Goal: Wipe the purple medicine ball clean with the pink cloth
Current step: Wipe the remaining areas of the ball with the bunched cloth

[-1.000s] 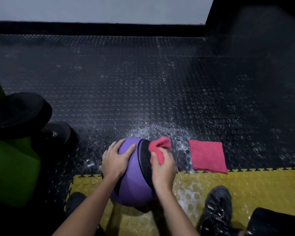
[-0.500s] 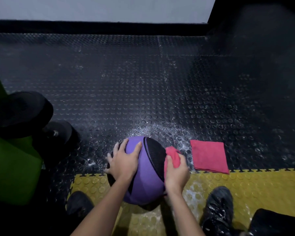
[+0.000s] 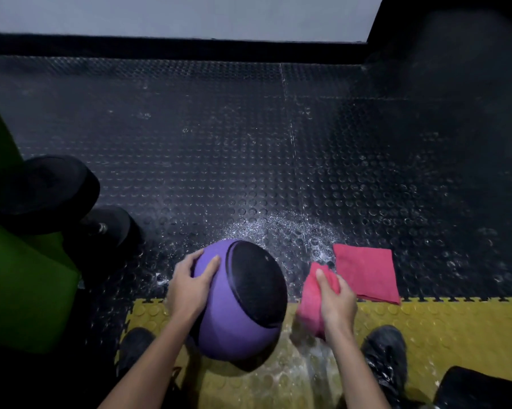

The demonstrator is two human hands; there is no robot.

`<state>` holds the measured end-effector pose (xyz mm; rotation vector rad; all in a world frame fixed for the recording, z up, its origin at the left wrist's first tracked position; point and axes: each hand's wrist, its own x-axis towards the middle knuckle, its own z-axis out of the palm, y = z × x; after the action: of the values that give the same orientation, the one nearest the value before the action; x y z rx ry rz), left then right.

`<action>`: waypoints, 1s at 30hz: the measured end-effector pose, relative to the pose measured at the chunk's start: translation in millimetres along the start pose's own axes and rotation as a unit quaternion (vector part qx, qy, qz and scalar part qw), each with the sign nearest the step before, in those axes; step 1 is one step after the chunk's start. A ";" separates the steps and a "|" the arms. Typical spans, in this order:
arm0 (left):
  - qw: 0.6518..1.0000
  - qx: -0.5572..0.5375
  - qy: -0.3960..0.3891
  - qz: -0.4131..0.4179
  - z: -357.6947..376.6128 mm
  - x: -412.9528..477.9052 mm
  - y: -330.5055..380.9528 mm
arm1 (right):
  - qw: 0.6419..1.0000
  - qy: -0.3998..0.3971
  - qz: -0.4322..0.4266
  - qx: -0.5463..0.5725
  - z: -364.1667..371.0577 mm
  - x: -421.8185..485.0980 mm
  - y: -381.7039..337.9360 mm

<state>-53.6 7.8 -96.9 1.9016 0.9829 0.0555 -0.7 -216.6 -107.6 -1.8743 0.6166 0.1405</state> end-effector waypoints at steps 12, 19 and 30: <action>0.990 0.118 0.075 -0.012 -8.6 -2.1 -13.4 | 0.916 -0.196 -0.306 -0.170 84.0 -40.3 -26.1; 0.990 0.121 0.069 -0.009 -5.1 -4.8 -9.4 | 0.927 -0.159 -0.242 -0.239 84.3 -40.9 -51.8; 0.987 0.147 0.057 0.018 -1.8 -20.3 -3.5 | 0.947 -0.213 -0.091 -0.223 85.2 -1.0 -54.2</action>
<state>-70.2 -3.3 -91.6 2.2060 1.0820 0.0429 40.7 -125.3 -94.8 -2.2303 0.1119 0.5867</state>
